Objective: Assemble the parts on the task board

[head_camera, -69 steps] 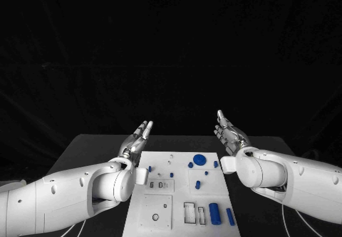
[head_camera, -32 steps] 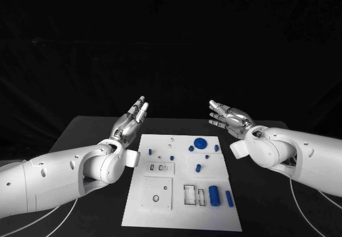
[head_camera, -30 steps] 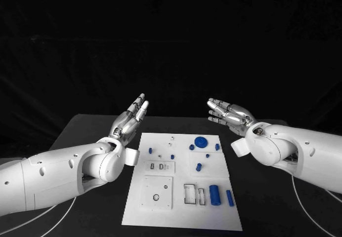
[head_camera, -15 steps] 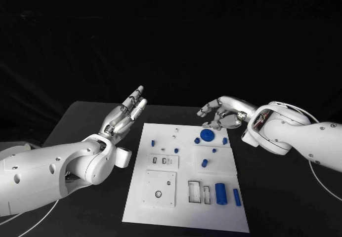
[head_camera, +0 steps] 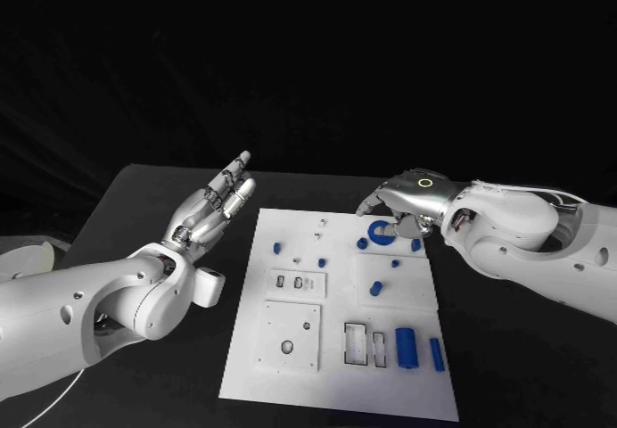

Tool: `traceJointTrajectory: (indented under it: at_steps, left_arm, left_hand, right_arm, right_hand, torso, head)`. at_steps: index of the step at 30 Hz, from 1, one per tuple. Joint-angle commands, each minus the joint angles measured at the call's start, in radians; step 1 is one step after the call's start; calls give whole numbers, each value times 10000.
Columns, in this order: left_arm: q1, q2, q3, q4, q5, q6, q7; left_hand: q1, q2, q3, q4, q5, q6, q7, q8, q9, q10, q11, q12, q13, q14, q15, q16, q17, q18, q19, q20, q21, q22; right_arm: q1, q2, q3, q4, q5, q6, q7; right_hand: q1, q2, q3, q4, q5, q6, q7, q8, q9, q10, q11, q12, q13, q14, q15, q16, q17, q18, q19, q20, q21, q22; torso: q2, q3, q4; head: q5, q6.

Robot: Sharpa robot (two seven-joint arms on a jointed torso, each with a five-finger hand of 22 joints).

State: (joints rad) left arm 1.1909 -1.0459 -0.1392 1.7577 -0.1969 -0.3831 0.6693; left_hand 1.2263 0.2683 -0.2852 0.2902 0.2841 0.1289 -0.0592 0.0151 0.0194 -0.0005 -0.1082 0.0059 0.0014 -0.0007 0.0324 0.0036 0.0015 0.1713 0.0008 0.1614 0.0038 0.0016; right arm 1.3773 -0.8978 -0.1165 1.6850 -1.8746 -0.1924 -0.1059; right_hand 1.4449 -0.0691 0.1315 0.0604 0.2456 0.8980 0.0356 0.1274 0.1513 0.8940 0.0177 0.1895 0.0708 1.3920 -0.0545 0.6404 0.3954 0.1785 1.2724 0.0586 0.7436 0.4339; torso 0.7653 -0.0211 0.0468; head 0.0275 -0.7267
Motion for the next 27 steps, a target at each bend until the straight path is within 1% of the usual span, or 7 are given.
traceJointTrajectory:
  at_steps: [1,7,10,13,18,22,27]
  left_arm:
    - [18,36,2,17,-194,297,48]
    - [18,64,-1,-15,-195,440,5]
    - [17,70,-2,-33,-196,448,32]
    - [17,88,-3,-65,-196,445,62]
    - [16,138,-4,-93,-196,484,89]
    - [16,142,-4,-116,-196,538,64]
    - [15,159,-4,-185,-196,574,53]
  left_hand:
    - [102,5,73,6,104,86,37,68,22,5,93,-59,-14,7,48,-36,-15,68,-8,100,-38,-16]
    - [180,27,96,7,205,137,95,75,26,5,163,-59,-14,7,76,-36,-15,71,-8,151,-38,-16]
    - [248,31,108,9,272,-123,78,23,-14,5,197,-59,-14,7,92,-36,-15,73,-8,191,-38,-16]
    - [300,33,111,12,321,-296,31,0,-36,5,265,-59,-14,7,100,-36,-15,74,-8,222,-38,-16]
    - [327,31,112,11,346,-335,-2,-3,-40,5,314,-59,-14,7,105,-36,-15,74,-8,238,-38,-16]
    - [367,29,116,10,384,-229,77,20,-20,5,360,-59,-14,7,109,-36,-15,75,-8,257,-38,-16]
    - [387,35,118,14,400,-166,135,33,-9,5,395,-59,-14,7,115,-36,-15,75,-8,268,-38,-16]
  right_arm:
    - [-8,-1,-2,13,-1366,202,-521]
    - [-56,-2,-26,-37,-1438,298,-555]
    - [-100,5,-32,-66,-1361,340,-516]
    - [-160,59,-36,-178,-1237,300,-453]
    - [-292,165,-39,-426,-1076,132,-341]
    - [-392,243,-40,-586,-950,-85,-182]
    - [-492,363,-40,-774,-841,-201,-38]
  right_hand:
    - [-186,-158,251,98,-102,92,244,-95,57,120,-8,-114,22,-1,-60,381,249,-122,124,-80,774,933]
    - [-411,-291,429,281,-426,222,368,-188,119,219,112,-179,52,8,-25,815,518,-239,242,-77,1643,2023]
    - [-460,-322,517,334,-437,303,432,-219,133,344,167,-166,71,15,-7,970,612,-290,302,-67,2002,2480]
    - [-493,-340,616,377,-422,318,498,-295,99,512,232,-172,73,11,25,1088,684,-314,299,-45,2209,2743]
    - [-568,-405,723,439,-422,202,637,-476,-11,735,363,-251,41,-8,84,1221,767,-346,277,6,2472,3088]
    - [-620,-448,762,478,-500,79,740,-589,-110,845,426,-326,13,-21,128,1310,823,-384,280,50,2696,3404]
    - [-600,-438,830,483,-492,156,788,-571,-148,928,461,-385,-3,-10,151,1443,930,-420,316,77,2929,3727]
  torso:
    - [111,-10,37]
    - [69,-32,19]
    - [52,-36,15]
    - [39,-40,13]
    - [18,-56,77]
    - [-1,-63,54]
    - [-13,-80,43]
  head:
    - [-39,-43]
    - [-53,-154]
    - [-34,-125]
    - [3,-91]
    - [-60,-152]
    - [-14,-218]
    - [-20,-216]
